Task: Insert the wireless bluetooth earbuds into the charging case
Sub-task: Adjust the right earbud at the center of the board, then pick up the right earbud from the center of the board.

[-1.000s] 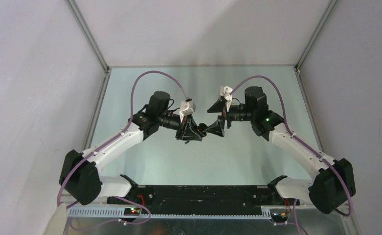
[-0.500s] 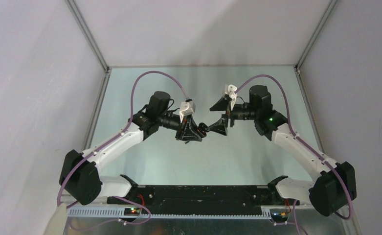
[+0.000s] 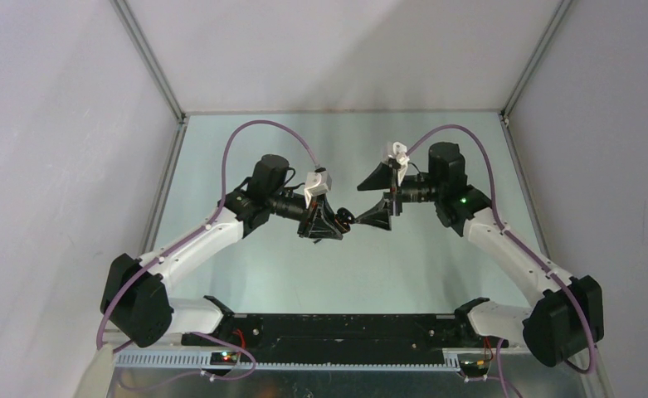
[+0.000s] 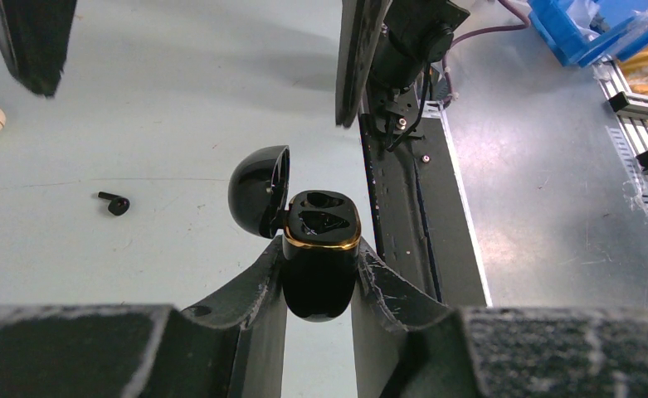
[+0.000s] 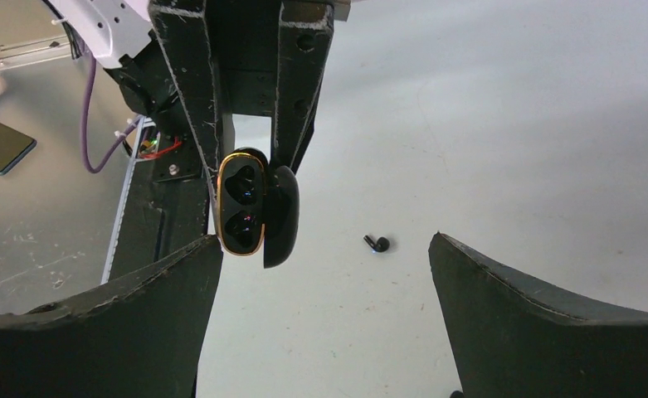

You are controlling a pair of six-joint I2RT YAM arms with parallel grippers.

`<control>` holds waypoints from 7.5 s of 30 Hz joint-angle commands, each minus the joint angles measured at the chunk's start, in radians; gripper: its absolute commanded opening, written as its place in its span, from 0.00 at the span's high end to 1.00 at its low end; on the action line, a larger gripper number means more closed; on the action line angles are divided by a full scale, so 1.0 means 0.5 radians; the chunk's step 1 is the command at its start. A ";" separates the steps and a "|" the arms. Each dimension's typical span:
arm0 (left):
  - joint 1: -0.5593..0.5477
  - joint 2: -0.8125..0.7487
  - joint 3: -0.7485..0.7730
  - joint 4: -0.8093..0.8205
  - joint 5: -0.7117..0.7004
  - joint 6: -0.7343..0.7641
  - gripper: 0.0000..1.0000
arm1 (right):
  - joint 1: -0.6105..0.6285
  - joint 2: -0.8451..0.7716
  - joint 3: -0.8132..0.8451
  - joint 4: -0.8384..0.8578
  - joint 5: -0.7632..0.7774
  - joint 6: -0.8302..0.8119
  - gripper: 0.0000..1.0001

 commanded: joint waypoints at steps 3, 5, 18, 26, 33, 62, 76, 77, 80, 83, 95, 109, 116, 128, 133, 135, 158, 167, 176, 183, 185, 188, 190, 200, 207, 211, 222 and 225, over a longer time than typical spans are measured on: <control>-0.014 -0.038 0.097 0.009 0.054 0.056 1.00 | 0.097 0.086 0.014 0.026 0.121 0.002 0.01; -0.014 -0.037 0.096 0.011 0.059 0.058 1.00 | 0.115 0.091 0.014 0.030 0.204 -0.013 0.01; -0.015 -0.043 0.088 0.016 0.086 0.057 1.00 | 0.080 0.133 0.014 0.075 0.397 0.041 0.01; -0.015 -0.047 0.088 0.019 0.083 0.054 1.00 | 0.069 0.023 0.014 0.046 -0.125 0.010 0.01; -0.016 -0.047 0.100 0.000 0.075 0.072 1.00 | -0.072 -0.096 0.015 0.079 -0.263 0.238 0.01; -0.004 -0.167 0.155 -0.218 0.083 0.273 1.00 | -0.071 0.846 0.379 -1.050 0.996 -1.370 0.20; 0.001 -0.170 0.155 -0.219 0.090 0.273 1.00 | 0.162 1.103 0.377 -0.805 1.420 -1.295 0.24; 0.000 -0.164 0.157 -0.219 0.093 0.274 1.00 | 0.167 1.127 0.381 -0.807 1.429 -1.296 0.24; -0.001 -0.152 0.161 -0.219 0.101 0.267 1.00 | 0.176 1.192 0.450 -0.891 1.484 -1.285 0.28; 0.000 -0.149 0.163 -0.219 0.102 0.266 1.00 | 0.183 1.261 0.549 -1.000 1.502 -1.270 0.29; -0.002 -0.143 0.148 -0.212 0.096 0.275 1.00 | 0.190 1.386 0.706 -1.187 1.573 -1.168 0.39; 0.002 -0.121 0.149 -0.209 0.091 0.274 1.00 | 0.036 1.357 0.872 -0.979 1.602 -0.642 0.33; 0.000 -0.119 0.149 -0.210 0.091 0.276 1.00 | 0.128 1.528 0.871 -0.943 1.818 -0.736 0.33; 0.002 -0.137 0.142 -0.208 0.107 0.280 1.00 | 0.112 1.568 0.856 -1.117 1.919 -0.815 0.36; 0.000 -0.143 0.143 -0.210 0.108 0.273 1.00 | 0.103 1.542 0.821 -1.216 1.870 -0.855 0.41; 0.000 -0.143 0.144 -0.209 0.110 0.272 1.00 | 0.114 1.531 0.807 -1.272 1.830 -0.877 0.44; -0.002 -0.171 0.152 -0.199 0.120 0.251 1.00 | 0.298 1.380 0.585 -1.275 1.666 -0.821 0.44; -0.002 -0.188 0.147 -0.207 0.118 0.255 1.00 | 0.191 1.280 0.589 -1.312 1.590 -0.997 0.42; -0.003 -0.154 0.161 -0.212 0.115 0.258 1.00 | -0.045 1.275 0.805 -1.617 1.050 -1.621 0.37; -0.001 -0.135 0.167 -0.232 0.104 0.274 1.00 | -0.080 1.378 0.901 -1.623 0.830 -2.048 0.39; -0.002 -0.130 0.171 -0.242 0.102 0.285 1.00 | -0.090 1.426 0.947 -1.679 0.755 -2.177 0.39; -0.003 -0.121 0.175 -0.256 0.098 0.298 1.00 | -0.098 1.570 1.103 -1.931 0.637 -2.348 0.37; -0.001 -0.113 0.179 -0.265 0.099 0.305 1.00 | -0.098 1.684 1.256 -2.124 0.588 -2.420 0.38; -0.004 -0.096 0.196 -0.298 0.097 0.331 1.00 | -0.091 1.990 1.622 -2.508 0.674 -2.539 0.41; -0.003 -0.083 0.203 -0.313 0.098 0.342 1.00 | -0.063 2.060 1.635 -2.540 0.743 -2.575 0.41; -0.003 -0.082 0.206 -0.317 0.099 0.344 1.00 | -0.053 2.096 1.659 -2.518 0.785 -2.556 0.42; 0.000 -0.070 0.220 -0.342 0.096 0.360 1.00 | -0.006 2.189 1.762 -2.595 0.899 -2.579 0.46; -0.003 -0.067 0.222 -0.349 0.096 0.363 1.00 | 0.011 2.199 1.761 -2.598 0.932 -2.580 0.47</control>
